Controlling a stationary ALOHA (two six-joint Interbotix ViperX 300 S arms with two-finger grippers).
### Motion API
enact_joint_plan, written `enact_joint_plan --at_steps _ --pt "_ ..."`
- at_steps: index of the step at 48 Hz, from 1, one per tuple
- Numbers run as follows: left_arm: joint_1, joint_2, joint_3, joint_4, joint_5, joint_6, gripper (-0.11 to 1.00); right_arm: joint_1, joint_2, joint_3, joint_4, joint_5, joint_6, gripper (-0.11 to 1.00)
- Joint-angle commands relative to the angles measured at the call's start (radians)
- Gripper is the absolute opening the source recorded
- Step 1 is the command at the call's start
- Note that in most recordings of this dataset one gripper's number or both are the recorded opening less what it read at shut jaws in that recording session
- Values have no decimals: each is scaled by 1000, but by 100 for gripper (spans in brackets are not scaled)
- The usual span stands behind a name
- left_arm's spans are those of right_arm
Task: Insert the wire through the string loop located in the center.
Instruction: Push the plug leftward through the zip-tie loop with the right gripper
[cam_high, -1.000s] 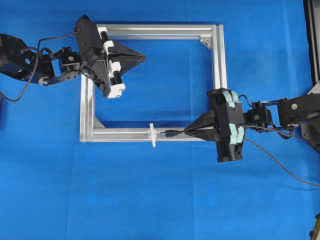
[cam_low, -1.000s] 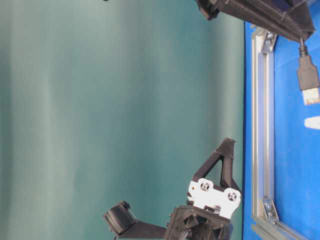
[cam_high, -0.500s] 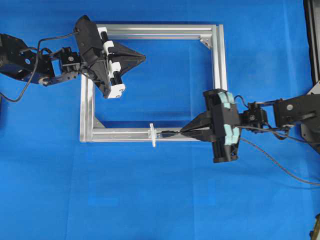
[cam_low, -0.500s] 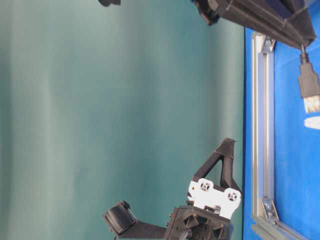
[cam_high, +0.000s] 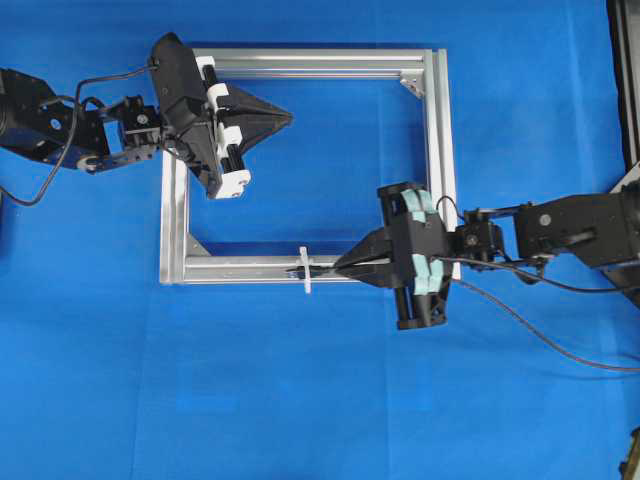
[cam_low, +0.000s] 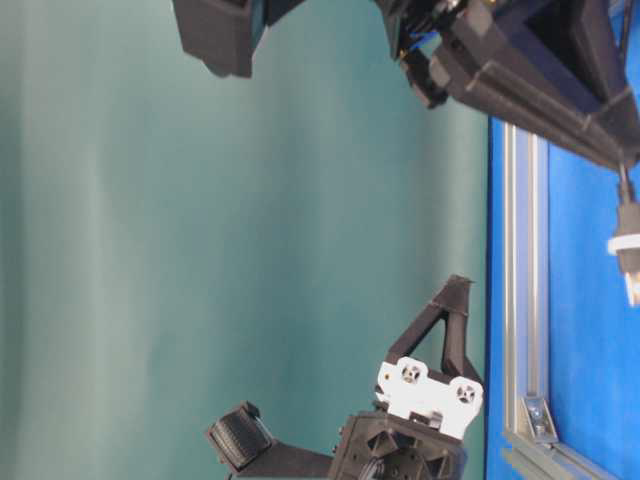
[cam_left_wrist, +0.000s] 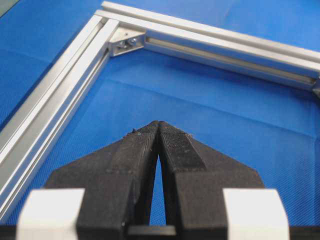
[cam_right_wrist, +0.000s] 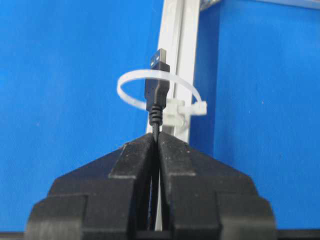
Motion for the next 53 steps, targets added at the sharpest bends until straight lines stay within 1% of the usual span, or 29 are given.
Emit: enact_joint_plan --at_steps 1,20,43,47,53 --pt "-3 -31 -8 3 -11 2 0 2 3 -35 3 -11 -2 -2" --pt "-3 -29 -6 3 -9 2 0 2 41 -87 2 -11 -2 -2" --pt "-3 -31 -5 11 5 -2 0 2 43 -89 2 -11 -2 -2" --pt "-15 -31 -3 11 18 -5 0 2 44 -89 2 -11 -2 -2" --pt "-64 -37 2 11 44 -11 0 2 43 -89 2 -11 -2 -2"
